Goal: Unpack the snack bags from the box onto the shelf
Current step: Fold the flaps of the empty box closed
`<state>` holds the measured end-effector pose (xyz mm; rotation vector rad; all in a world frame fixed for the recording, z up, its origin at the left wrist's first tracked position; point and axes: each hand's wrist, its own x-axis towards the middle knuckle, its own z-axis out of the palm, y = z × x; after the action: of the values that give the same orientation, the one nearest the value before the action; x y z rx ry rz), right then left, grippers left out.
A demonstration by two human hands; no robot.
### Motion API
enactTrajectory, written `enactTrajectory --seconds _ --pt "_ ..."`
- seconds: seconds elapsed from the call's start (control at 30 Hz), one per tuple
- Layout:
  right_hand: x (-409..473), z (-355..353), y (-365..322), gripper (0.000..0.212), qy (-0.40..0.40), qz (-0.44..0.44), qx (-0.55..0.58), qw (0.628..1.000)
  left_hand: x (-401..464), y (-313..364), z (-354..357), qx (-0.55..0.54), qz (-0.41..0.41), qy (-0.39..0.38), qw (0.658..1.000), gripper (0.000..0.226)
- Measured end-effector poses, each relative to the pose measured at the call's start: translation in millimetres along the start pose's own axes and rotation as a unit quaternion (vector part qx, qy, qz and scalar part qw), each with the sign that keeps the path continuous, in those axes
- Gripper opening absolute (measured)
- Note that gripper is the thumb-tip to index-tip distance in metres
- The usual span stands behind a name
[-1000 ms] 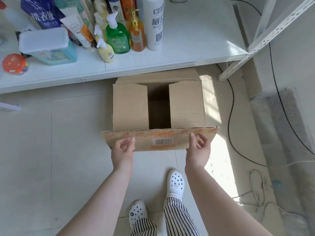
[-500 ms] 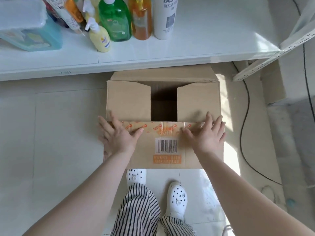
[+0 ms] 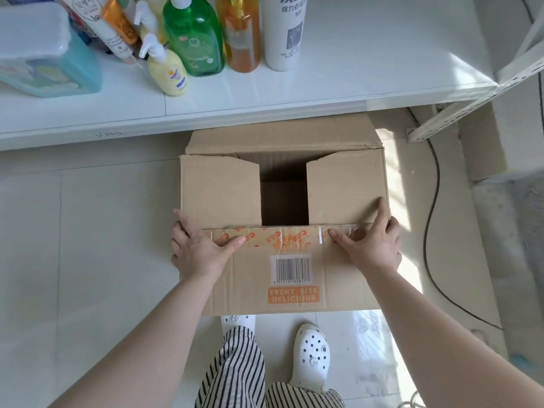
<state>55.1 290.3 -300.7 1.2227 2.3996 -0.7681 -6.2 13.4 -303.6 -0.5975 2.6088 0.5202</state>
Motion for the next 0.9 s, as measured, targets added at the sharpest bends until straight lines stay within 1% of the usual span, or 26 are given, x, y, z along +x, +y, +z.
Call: enactTrajectory --seconds 0.13,0.27,0.5,0.7,0.8,0.9 --pt "-5 -4 6 0.123 -0.012 0.006 0.002 1.0 -8 -2 0 0.001 0.002 -0.006 1.0 0.139" --pt "-13 -8 18 0.122 -0.022 0.005 -0.015 1.0 -23 -6 5 0.007 -0.018 -0.024 1.0 0.141" --pt "-45 4 42 0.12 -0.011 -0.012 -0.045 0.999 -63 -43 16 0.012 -0.03 0.008 0.999 0.137" --pt "-69 12 44 0.12 -0.017 -0.003 -0.03 0.999 -74 -62 12 -0.005 -0.046 -0.012 0.999 0.138" --pt "-67 10 39 0.121 -0.011 -0.002 -0.025 1.0 -71 -61 9 -0.042 -0.016 -0.005 0.999 0.135" --pt "-46 -1 20 0.118 0.009 -0.031 -0.003 0.999 -49 -46 0 -0.081 0.008 0.002 0.997 0.132"
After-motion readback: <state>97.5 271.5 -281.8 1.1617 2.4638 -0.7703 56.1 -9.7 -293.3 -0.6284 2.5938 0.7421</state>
